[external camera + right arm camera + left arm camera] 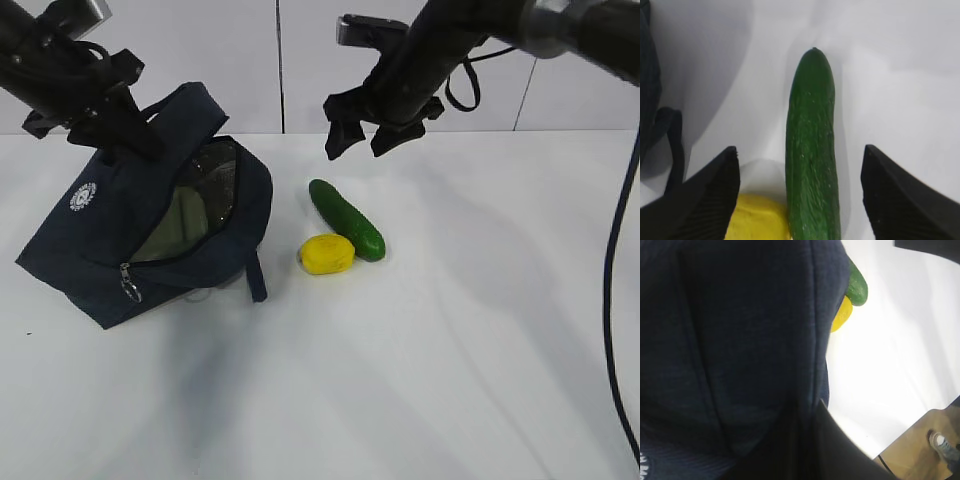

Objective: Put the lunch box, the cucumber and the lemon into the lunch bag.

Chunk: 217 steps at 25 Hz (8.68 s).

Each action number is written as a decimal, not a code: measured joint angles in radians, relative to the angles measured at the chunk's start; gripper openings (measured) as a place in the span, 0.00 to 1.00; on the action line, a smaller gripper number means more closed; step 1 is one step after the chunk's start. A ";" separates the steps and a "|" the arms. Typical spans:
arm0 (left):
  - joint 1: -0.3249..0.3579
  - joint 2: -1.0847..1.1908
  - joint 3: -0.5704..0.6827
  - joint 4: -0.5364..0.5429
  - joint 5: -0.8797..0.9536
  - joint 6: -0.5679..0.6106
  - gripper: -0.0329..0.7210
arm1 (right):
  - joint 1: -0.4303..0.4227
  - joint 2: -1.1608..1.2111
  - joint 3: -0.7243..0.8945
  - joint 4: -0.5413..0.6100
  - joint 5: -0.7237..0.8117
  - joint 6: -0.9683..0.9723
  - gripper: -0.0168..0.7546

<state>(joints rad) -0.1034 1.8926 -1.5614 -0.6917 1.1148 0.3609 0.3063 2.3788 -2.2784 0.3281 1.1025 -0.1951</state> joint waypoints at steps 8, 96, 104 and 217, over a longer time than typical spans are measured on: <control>0.000 0.000 0.000 0.000 0.015 0.000 0.05 | 0.034 0.079 -0.002 -0.036 -0.100 -0.002 0.75; 0.004 0.006 0.000 -0.246 -0.206 0.066 0.05 | 0.051 0.254 -0.251 0.714 0.094 0.125 0.44; 0.004 0.006 0.000 -0.247 -0.198 0.074 0.05 | 0.055 0.258 -0.251 0.716 0.011 0.116 0.60; 0.173 0.006 0.000 -0.118 -0.028 0.066 0.05 | 0.053 -0.255 0.327 0.166 0.137 -0.981 0.71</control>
<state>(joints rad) 0.0692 1.8985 -1.5614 -0.8094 1.0872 0.4274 0.3591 2.1243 -1.9515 0.4942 1.2397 -1.1761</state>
